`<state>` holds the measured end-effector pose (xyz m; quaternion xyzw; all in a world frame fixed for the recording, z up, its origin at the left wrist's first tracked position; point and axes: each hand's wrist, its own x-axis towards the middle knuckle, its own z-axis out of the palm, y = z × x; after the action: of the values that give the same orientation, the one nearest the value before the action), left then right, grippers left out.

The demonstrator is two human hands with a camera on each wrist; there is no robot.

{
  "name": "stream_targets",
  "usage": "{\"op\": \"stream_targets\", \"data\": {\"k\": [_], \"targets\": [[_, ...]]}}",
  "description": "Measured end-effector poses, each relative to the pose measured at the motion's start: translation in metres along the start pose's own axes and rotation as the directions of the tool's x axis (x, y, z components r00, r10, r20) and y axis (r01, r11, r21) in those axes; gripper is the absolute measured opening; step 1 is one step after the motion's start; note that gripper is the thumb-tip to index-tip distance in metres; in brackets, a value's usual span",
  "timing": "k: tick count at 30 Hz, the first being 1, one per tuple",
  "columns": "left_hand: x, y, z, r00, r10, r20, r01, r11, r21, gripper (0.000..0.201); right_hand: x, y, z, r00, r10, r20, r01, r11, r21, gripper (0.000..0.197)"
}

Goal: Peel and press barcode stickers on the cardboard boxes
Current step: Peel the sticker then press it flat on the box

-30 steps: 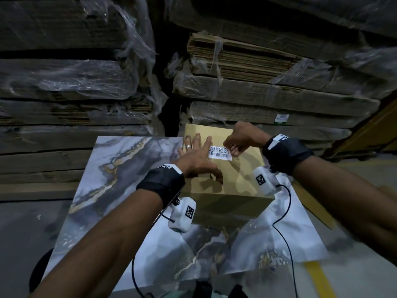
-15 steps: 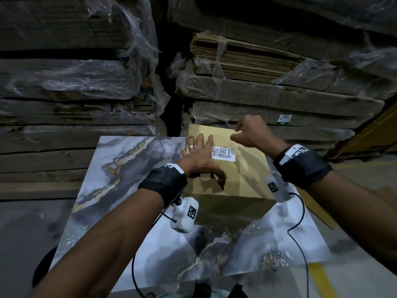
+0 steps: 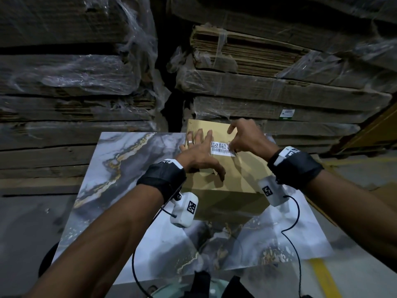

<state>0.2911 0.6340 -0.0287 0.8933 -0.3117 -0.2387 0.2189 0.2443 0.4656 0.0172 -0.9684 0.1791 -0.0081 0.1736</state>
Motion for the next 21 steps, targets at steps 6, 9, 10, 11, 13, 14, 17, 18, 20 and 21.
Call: {"op": "stream_targets", "data": {"k": [6,9,10,11,13,14,17,18,20,21], "targets": [[-0.001,-0.001,0.000,1.000,0.004,0.000,-0.004,1.000,0.001,0.149,0.004,-0.010,-0.011,0.989,0.090,0.119,-0.106,0.985,0.138,0.045],[0.001,-0.002,0.001,1.000,0.003,-0.003,-0.003,1.000,-0.002,0.146,0.005,-0.013,-0.013,0.989,0.093,0.118,-0.108,0.986,0.127,0.041],[0.002,-0.002,0.001,1.000,0.004,0.000,-0.004,1.000,-0.005,0.146,0.005,-0.014,-0.014,0.988,0.096,0.117,-0.110,0.987,0.115,0.038],[0.001,-0.002,0.001,1.000,0.007,0.002,-0.007,1.000,-0.010,0.146,0.006,-0.015,-0.015,0.987,0.105,0.118,-0.117,0.987,0.106,0.035],[0.000,-0.001,0.001,1.000,0.010,-0.002,-0.010,1.000,-0.010,0.146,0.008,-0.018,-0.017,0.982,0.134,0.132,-0.147,0.984,0.097,0.030],[-0.001,0.000,0.000,1.000,0.011,-0.004,-0.011,1.000,-0.005,0.145,0.009,-0.020,-0.019,0.976,0.155,0.152,-0.171,0.980,0.103,0.027],[-0.002,0.001,0.000,1.000,0.011,-0.004,-0.011,1.000,0.019,0.144,0.013,-0.025,-0.022,0.954,0.207,0.217,-0.236,0.965,0.117,0.021],[-0.002,0.001,0.000,1.000,0.010,-0.005,-0.010,1.000,0.027,0.144,0.014,-0.026,-0.023,0.948,0.219,0.230,-0.250,0.962,0.113,0.020],[-0.002,0.001,0.000,1.000,0.011,-0.008,-0.010,0.999,0.031,0.144,0.017,-0.028,-0.025,0.937,0.234,0.259,-0.267,0.958,0.101,0.015],[-0.002,0.001,0.000,1.000,0.010,-0.008,-0.009,0.999,0.032,0.144,0.019,-0.029,-0.026,0.929,0.244,0.278,-0.281,0.954,0.102,0.014]]}}
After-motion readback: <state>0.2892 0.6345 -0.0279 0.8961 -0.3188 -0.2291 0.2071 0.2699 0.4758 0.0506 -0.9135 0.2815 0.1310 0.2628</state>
